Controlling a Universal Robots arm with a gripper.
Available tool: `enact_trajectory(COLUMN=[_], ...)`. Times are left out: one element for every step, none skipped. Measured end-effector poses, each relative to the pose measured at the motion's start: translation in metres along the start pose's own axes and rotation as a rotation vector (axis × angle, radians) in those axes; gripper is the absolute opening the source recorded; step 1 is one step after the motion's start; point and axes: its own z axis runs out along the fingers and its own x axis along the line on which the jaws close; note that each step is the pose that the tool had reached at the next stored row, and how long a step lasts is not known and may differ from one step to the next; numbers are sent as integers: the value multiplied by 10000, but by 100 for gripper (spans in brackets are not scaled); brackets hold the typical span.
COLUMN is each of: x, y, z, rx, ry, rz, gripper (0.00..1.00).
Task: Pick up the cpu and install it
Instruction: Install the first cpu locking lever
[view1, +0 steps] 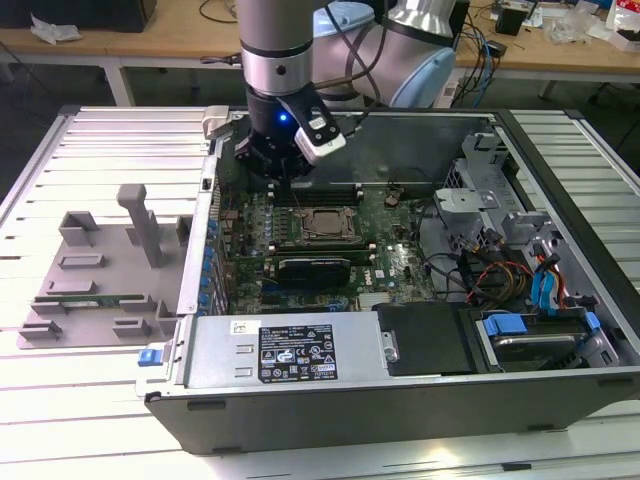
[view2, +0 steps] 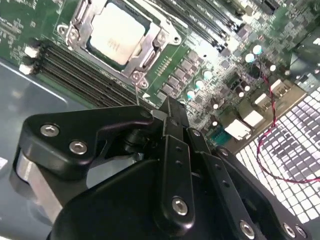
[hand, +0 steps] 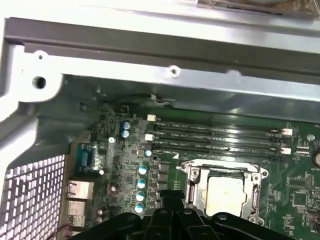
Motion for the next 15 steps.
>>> enact_trajectory(x=[33, 44, 56, 60, 63, 65, 69, 76, 77, 77, 72, 37, -26, -76, -123], y=[3, 4, 5, 6, 6, 6, 6, 7, 7, 7, 5, -3, -15, -24, -31], z=[-1, -1, -2, -2, -2, -2, -3, -3, -2, -1, 0, 5, 11, 15, 19], rx=[-160, -372, -758, -926, -1018, -1093, -1194, -1269, -1313, -1317, -1318, -1326, -1328, -1328, -1328], ry=[-60, -108, -184, -215, -231, -245, -264, -278, -287, -288, -286, -287, -288, -289, -290], rz=[4, 9, 24, 30, 34, 37, 41, 44, 44, 45, 43, 46, 52, 57, 65], gripper=[11, 11, 11, 11, 11, 11, 11, 11, 11, 11, 11, 11, 11, 11, 11])
